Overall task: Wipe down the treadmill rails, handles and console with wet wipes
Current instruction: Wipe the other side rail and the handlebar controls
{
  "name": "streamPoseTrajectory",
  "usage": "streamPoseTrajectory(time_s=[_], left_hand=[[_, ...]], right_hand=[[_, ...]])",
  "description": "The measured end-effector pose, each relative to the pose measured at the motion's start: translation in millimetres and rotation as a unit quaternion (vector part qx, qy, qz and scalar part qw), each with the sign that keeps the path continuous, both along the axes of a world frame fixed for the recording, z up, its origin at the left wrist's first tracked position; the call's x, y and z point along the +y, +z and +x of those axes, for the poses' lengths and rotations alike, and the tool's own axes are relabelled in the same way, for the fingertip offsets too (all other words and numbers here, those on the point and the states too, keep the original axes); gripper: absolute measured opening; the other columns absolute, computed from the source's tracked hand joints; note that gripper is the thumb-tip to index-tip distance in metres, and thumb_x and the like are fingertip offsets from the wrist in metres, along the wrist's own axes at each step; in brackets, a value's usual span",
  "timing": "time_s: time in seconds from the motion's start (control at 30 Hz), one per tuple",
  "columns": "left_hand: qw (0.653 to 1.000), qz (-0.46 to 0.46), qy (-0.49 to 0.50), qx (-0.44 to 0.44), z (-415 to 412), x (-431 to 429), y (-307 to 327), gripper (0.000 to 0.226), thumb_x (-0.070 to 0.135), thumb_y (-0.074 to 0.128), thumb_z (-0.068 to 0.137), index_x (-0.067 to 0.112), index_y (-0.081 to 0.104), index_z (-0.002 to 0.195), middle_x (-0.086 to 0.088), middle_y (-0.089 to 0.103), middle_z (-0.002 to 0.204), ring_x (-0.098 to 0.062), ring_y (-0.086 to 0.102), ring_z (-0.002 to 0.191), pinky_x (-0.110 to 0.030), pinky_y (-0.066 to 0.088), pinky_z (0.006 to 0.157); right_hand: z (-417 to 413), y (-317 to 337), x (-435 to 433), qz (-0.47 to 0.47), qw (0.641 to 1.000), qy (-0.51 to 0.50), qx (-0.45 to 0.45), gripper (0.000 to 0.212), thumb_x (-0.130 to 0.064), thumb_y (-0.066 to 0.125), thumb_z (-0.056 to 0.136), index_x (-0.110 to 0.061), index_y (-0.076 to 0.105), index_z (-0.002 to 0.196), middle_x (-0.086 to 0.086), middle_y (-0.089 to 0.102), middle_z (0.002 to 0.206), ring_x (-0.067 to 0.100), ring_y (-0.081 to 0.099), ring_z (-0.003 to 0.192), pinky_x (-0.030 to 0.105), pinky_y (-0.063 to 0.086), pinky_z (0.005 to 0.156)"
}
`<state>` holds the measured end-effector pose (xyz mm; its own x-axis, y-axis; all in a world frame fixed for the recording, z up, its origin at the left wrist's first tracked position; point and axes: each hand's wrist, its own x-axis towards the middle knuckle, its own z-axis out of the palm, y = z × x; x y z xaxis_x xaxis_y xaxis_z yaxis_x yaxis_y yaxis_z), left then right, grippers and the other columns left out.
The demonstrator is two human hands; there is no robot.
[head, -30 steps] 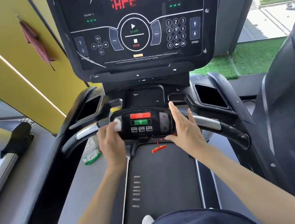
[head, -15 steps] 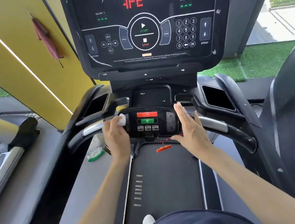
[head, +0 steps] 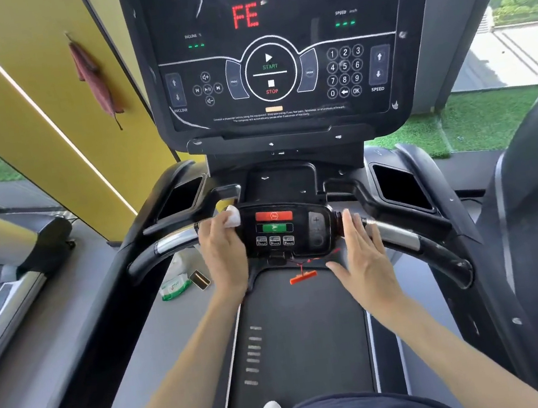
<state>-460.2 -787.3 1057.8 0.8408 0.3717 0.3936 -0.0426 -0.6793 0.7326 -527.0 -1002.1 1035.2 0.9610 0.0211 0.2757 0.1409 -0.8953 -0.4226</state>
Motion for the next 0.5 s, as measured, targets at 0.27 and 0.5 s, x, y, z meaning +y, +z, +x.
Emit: streamPoseTrajectory(time_s=[0.27,0.5], left_hand=[[0.97,0.033,-0.233,-0.058,-32,-110,4,0.027,0.013,0.043,0.086,0.007,0.069,0.091,-0.007,0.06,0.088,-0.018,0.048,0.084,-0.02,0.042,0.074],[0.957,0.071,-0.271,-0.074,-19,-34,19,0.026,-0.004,0.05,0.083,0.004,0.073,0.094,-0.003,0.059,0.087,-0.02,0.055,0.085,-0.025,0.045,0.076]], right_hand=[[2,2,-5,0.047,0.999,-0.009,0.013,0.084,0.002,0.062,0.081,-0.001,0.016,0.151,0.005,0.029,0.155,0.017,0.021,0.145,0.029,-0.011,0.117],[2,6,-14,0.079,0.997,0.011,0.025,0.103,0.017,0.048,0.067,-0.011,-0.007,0.15,-0.001,0.032,0.153,0.01,0.024,0.143,0.021,-0.016,0.114]])
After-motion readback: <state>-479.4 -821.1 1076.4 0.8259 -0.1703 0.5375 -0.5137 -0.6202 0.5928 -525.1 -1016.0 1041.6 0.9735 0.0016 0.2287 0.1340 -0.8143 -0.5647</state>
